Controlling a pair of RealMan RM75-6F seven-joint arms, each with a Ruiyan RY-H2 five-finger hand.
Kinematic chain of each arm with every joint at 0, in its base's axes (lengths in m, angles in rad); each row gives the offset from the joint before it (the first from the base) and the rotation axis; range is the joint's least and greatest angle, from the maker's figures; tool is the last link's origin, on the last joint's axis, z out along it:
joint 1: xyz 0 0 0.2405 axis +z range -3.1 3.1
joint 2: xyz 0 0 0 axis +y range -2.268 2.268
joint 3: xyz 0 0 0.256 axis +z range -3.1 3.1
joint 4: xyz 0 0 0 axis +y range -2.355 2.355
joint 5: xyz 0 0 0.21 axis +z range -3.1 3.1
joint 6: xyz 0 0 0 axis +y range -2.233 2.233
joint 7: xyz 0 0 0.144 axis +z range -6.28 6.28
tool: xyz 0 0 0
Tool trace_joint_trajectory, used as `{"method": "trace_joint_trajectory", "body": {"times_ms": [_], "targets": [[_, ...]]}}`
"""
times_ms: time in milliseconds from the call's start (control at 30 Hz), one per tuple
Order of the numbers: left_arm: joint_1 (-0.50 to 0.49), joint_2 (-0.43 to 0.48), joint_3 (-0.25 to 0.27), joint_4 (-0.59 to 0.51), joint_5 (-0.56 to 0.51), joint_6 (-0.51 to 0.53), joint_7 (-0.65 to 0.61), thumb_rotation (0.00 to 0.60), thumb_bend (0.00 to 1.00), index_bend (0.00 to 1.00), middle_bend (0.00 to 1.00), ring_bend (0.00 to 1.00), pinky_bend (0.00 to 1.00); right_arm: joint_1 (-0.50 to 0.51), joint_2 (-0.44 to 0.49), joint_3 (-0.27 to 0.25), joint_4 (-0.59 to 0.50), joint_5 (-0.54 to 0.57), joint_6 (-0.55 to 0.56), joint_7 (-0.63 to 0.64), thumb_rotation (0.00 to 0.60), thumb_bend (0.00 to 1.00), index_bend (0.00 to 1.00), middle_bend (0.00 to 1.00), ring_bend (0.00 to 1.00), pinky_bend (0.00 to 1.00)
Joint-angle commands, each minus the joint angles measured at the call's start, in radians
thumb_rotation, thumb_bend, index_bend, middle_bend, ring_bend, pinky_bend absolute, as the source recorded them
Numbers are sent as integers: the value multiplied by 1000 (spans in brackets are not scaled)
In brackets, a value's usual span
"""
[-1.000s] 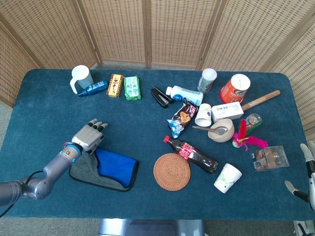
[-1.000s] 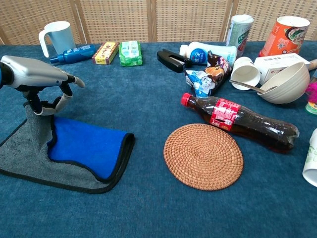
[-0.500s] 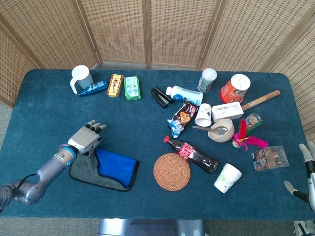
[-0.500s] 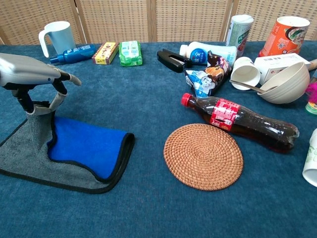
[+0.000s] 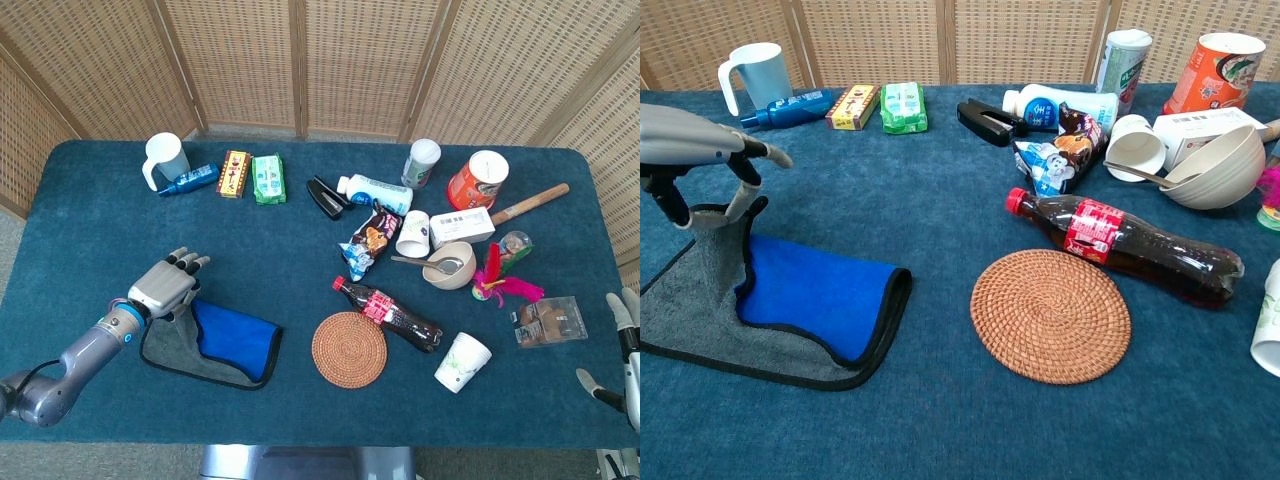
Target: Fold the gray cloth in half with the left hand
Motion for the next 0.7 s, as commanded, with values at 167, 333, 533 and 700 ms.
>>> {"method": "trace_joint_trajectory", "body": {"times_ms": [167, 333, 533, 700], "targets": [[8, -12, -17, 59, -20, 7, -6, 600, 506, 505, 0, 0, 0, 1, 0, 0, 0, 1, -2, 0, 600, 0, 0, 0, 0, 0], [8, -45, -17, 118, -72, 11, 30, 600, 505, 433, 0, 0, 0, 3, -2, -2, 1, -2, -6, -5, 600, 0, 0, 0, 0, 0], [-19, -82, -38, 161, -132, -40, 34, 600, 427, 315, 0, 0, 0, 3, -6, -1, 4, 0, -5, -12, 600, 0, 0, 0, 0, 0], [-38, -92, -50, 163, -162, -44, 48, 600, 346, 244, 0, 0, 0, 4, -5, 1, 2, 4, -7, -12, 600, 0, 0, 0, 0, 0]]}}
